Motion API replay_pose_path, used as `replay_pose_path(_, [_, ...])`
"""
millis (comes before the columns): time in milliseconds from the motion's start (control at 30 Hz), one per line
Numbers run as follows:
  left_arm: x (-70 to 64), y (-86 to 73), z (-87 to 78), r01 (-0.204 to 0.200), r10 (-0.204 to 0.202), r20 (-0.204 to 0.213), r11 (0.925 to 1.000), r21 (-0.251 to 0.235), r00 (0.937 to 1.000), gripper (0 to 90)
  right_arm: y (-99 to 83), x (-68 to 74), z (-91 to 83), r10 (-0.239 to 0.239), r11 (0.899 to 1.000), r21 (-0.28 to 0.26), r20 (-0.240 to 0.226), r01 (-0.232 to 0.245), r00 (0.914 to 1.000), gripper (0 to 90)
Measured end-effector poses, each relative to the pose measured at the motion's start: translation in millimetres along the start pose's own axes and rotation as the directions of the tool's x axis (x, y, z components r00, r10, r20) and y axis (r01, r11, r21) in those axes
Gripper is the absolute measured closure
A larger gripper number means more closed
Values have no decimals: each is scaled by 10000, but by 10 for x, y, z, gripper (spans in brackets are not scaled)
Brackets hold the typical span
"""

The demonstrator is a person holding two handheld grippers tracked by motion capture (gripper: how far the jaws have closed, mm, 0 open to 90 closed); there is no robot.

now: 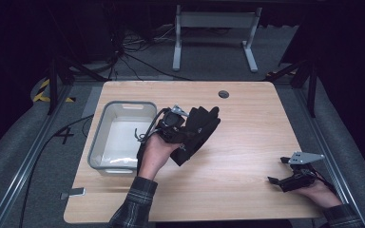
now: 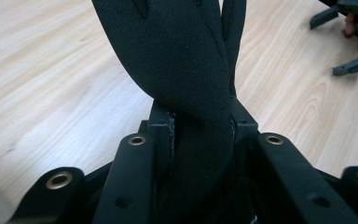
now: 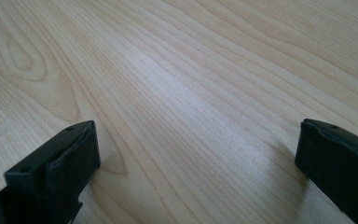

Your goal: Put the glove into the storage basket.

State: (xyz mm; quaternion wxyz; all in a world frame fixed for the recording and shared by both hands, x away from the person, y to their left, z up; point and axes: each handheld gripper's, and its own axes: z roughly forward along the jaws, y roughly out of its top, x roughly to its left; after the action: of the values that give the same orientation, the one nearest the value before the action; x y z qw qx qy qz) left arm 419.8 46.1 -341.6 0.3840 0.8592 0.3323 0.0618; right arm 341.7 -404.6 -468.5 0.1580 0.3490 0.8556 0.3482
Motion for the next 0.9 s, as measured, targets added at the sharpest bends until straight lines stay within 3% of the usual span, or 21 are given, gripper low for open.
replay_pose_path(400, [260, -151, -381, 594, -628, -790, 9972, -448, 9949, 702, 1, -3, 1, -22, 10000, -1, -11, 22, 10000, 0])
replay_pose_path(467, [354, -214, -458, 850, -902, -1034, 9949, -543, 9905, 702, 1, -3, 2, -29, 10000, 0, -26, 29, 10000, 0])
replay_pose_path(600, [437, -268, -538, 995, -1067, -1222, 9930, -637, 9868, 702, 2, -5, 2, -41, 10000, 1, -51, 41, 10000, 0])
replay_pose_path(767, [554, -356, -660, 1330, -1446, -1579, 9877, -818, 9768, 702, 2, -7, 2, -56, 10000, -2, -65, 56, 10000, 0])
replay_pose_path(833, [614, -413, -729, 1596, -1739, -1722, 9827, -936, 9696, 703, 2, -8, 2, -62, 10000, 0, -73, 62, 10000, 0])
replay_pose_path(900, [636, -432, -744, 1625, -1774, -1776, 9821, -953, 9680, 702, 2, -8, 2, -63, 10000, 1, -73, 63, 10000, 0])
